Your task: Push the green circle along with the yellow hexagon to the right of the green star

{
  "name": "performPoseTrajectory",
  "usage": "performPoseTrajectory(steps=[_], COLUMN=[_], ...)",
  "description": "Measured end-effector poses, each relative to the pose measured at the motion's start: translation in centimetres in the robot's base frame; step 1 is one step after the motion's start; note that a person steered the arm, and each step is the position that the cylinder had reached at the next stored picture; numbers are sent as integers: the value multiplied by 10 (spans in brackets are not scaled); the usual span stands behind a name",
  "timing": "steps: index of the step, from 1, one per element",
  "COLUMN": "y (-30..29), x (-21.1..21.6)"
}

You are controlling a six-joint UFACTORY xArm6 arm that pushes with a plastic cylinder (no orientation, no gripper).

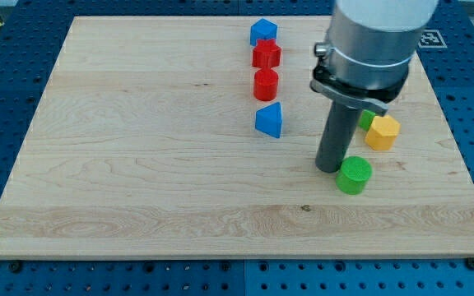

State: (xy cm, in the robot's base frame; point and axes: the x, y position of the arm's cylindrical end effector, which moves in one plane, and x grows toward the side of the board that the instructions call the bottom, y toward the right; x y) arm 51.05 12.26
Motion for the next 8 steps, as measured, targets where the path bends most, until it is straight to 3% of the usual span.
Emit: performPoseTrajectory(steps=[2, 5, 8], y=[20, -5, 7], x=[11, 14, 102])
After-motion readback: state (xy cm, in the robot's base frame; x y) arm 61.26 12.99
